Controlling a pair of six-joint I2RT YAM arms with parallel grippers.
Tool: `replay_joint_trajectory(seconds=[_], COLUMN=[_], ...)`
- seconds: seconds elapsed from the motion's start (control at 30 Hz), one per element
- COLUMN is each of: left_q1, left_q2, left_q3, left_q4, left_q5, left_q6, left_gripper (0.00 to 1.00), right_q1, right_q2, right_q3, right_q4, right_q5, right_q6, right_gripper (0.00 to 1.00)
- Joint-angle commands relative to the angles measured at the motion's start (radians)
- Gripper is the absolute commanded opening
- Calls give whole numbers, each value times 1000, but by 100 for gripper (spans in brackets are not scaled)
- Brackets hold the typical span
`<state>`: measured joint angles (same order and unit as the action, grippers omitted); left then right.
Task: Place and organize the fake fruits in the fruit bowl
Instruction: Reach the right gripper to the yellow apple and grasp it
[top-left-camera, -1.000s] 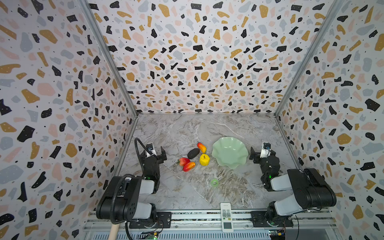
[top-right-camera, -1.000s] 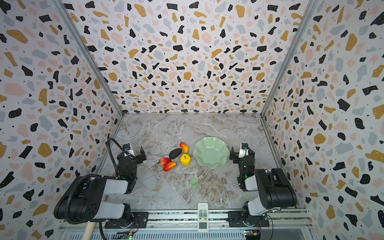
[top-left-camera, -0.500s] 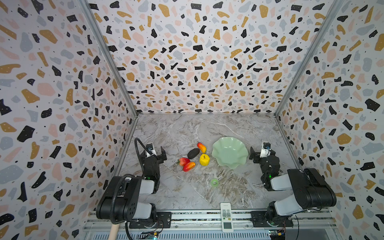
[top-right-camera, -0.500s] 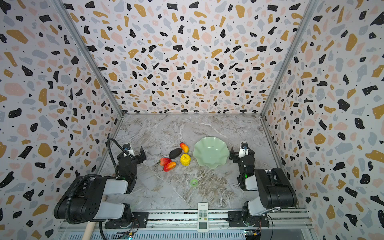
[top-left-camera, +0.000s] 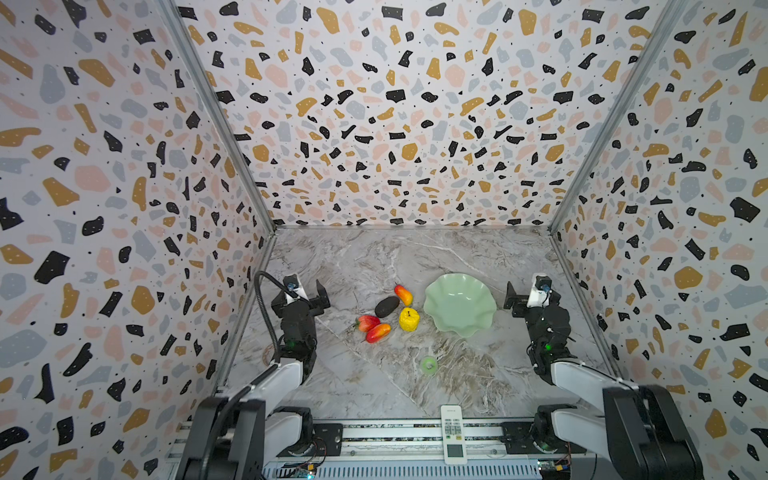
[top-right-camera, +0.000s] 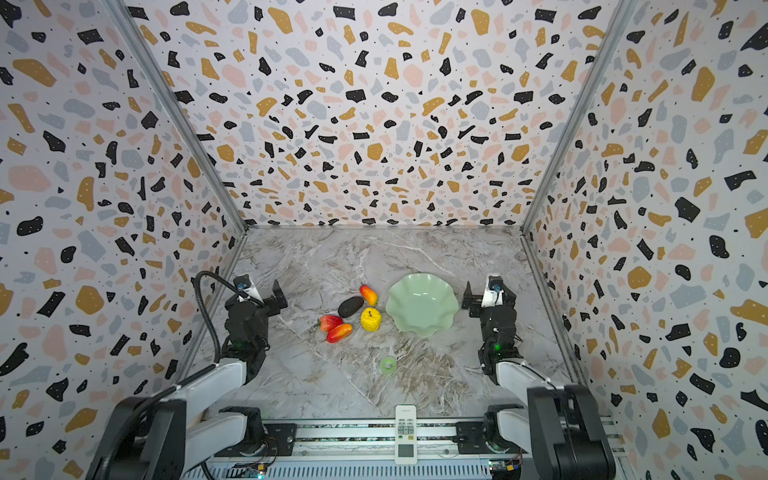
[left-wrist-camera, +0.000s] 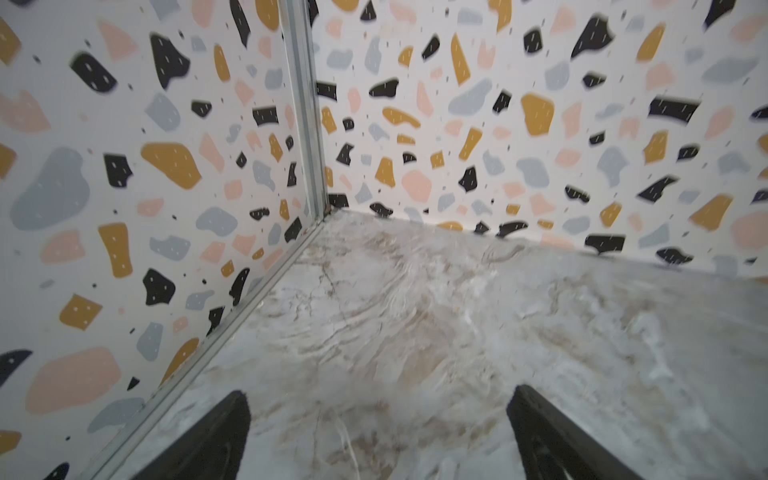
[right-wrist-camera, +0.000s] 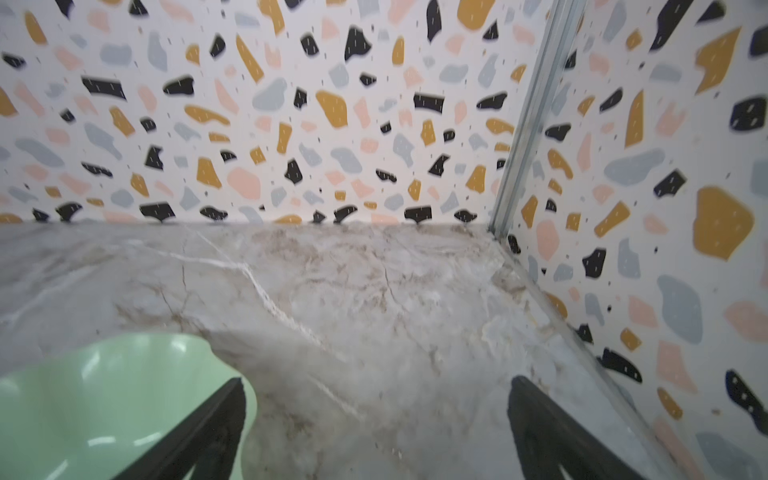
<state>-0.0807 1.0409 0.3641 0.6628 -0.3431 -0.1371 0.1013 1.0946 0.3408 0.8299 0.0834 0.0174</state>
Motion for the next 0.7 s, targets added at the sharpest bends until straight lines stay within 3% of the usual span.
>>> replay_joint_trajectory(seconds=[0.0, 0.13, 0.2, 0.3, 0.43, 0.67], left_q1=[-14, -16, -16, -17, -19, -21], left_q2=[-110, -140, -132, -114, -107, -97], left_q3=[152, 384, 488, 577, 575, 528], left_q4=[-363, -742, -898, -1071, -1141, -1101], left_q5=[64, 146, 244, 336, 395, 472], left_q6=[-94, -39, 19, 89, 126, 143], left_gripper=[100, 99, 100, 100, 100, 100], right_q1=[41, 135, 214, 370, 565, 714], right_q2=[-53, 26, 110, 218, 332, 522], right_q3=[201, 435, 552, 692, 774, 882], right_q4=[-377, -666, -820, -1012, -1110, -1211], right_q5=[-143, -291, -364, -337, -190, -197], right_q6=[1, -39, -95, -200, -286, -353], right_gripper=[99, 99, 99, 99, 99, 99])
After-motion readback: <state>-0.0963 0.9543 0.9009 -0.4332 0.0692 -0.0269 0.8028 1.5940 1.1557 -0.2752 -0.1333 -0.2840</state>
